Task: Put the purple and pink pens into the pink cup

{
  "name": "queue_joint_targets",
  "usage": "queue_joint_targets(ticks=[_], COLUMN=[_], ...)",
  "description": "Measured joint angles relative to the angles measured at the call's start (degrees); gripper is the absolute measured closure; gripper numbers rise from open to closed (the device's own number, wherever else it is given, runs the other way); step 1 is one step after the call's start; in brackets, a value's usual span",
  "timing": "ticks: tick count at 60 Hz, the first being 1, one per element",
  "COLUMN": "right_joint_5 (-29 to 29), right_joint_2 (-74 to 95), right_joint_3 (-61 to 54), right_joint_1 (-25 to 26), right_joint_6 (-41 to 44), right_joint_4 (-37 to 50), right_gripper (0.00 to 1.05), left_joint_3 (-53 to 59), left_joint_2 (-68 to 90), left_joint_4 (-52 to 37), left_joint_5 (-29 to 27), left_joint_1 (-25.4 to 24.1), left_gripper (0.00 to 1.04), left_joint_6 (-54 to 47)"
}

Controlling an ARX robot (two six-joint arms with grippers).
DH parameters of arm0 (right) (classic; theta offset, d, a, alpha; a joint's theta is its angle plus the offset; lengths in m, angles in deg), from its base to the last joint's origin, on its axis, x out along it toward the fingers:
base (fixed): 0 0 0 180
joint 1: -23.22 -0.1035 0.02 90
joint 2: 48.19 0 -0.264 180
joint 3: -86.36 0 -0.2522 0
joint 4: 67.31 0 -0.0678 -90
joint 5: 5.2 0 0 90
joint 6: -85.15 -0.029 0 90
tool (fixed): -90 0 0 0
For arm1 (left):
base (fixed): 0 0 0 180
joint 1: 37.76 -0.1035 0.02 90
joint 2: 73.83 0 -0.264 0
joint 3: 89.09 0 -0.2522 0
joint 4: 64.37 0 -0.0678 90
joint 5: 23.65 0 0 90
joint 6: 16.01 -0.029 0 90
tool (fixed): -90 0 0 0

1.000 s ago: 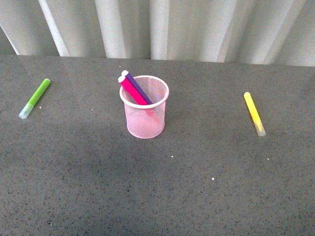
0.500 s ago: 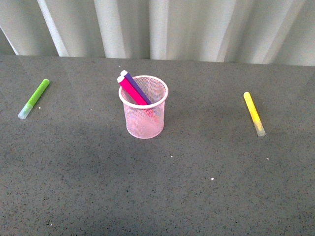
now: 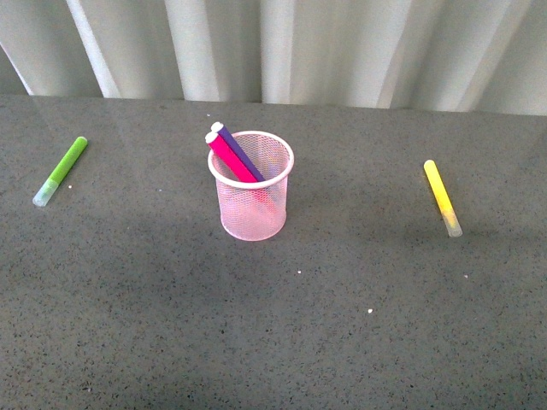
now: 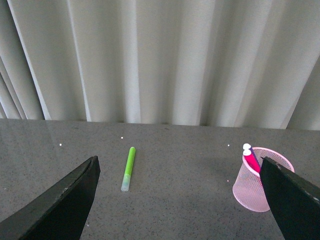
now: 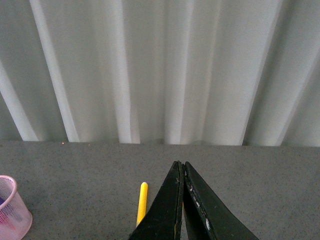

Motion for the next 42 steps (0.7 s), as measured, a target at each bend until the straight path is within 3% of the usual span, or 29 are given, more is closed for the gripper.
queue_joint_targets(ticks=[25, 42], right_joint_5=[0.00, 0.02], right_joint_2=[-10.38, -18.84], right_joint_3=[-3.52, -3.56], right_joint_1=[0.00, 0.00], right_joint_6=[-0.13, -0.15], right_joint_4=[-5.20, -13.35], right_gripper=[1.01, 1.01], left_joint_3=[0.00, 0.00], left_joint_2=[0.00, 0.00], left_joint_4=[0.00, 0.00], left_joint_5=[0.00, 0.00], left_joint_1=[-0.02, -0.02], left_gripper=[0.07, 0.07], left_joint_6=[0.00, 0.00])
